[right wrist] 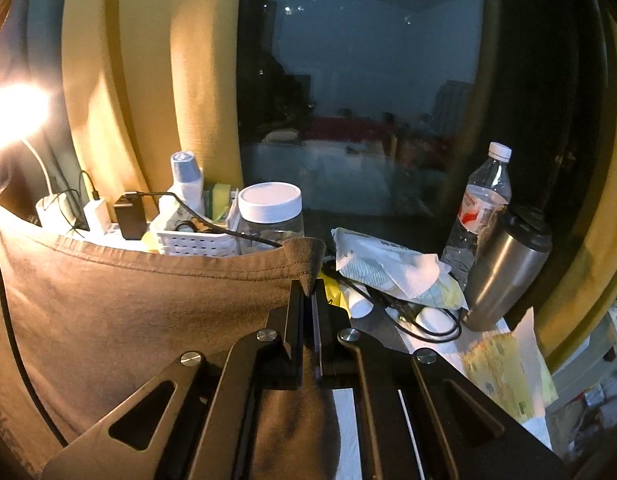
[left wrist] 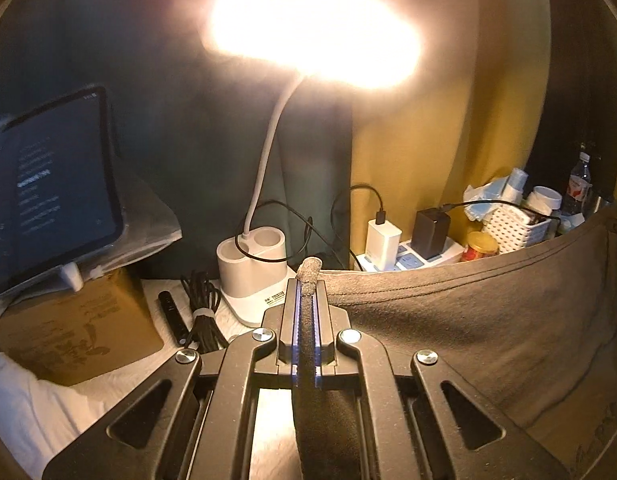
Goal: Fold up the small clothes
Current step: 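Carry the held hem over to the collar with both grippers, then open both grippers and release the hem onto the collar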
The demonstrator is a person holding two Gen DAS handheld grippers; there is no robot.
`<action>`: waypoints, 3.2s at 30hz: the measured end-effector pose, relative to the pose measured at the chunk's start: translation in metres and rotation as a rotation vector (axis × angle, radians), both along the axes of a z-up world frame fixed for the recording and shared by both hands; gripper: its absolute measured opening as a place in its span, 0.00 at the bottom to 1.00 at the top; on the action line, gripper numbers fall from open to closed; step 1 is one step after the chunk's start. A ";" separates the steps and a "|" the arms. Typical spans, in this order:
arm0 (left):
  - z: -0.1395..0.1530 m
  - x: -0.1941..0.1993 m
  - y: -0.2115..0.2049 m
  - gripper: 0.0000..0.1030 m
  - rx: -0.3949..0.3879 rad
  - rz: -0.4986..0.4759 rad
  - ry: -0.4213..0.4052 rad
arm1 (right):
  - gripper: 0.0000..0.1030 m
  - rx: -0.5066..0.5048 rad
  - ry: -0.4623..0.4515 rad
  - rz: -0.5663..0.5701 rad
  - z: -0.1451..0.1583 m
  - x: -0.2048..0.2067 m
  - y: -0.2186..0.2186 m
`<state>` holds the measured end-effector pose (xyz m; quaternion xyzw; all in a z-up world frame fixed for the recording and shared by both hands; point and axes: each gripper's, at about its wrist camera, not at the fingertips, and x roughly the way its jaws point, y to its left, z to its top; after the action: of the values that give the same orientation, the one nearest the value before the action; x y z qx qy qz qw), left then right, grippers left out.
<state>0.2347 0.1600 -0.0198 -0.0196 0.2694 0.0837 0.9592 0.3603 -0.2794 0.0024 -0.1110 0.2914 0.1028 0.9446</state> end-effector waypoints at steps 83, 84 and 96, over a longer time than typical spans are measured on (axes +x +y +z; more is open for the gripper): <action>-0.032 -0.105 -0.072 0.62 -0.118 -0.056 0.132 | 0.42 -0.047 0.173 -0.190 -0.064 -0.138 -0.050; -0.033 -0.107 -0.074 0.62 -0.118 -0.059 0.137 | 0.42 -0.045 0.176 -0.191 -0.065 -0.140 -0.051; -0.058 -0.137 -0.070 0.62 -0.172 -0.031 0.217 | 0.42 0.051 0.229 -0.207 -0.080 -0.168 -0.070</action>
<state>0.0981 0.0902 -0.0780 -0.0885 0.3782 0.0471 0.9203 0.1926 -0.3499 -0.0775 -0.0438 0.4043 0.0244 0.9133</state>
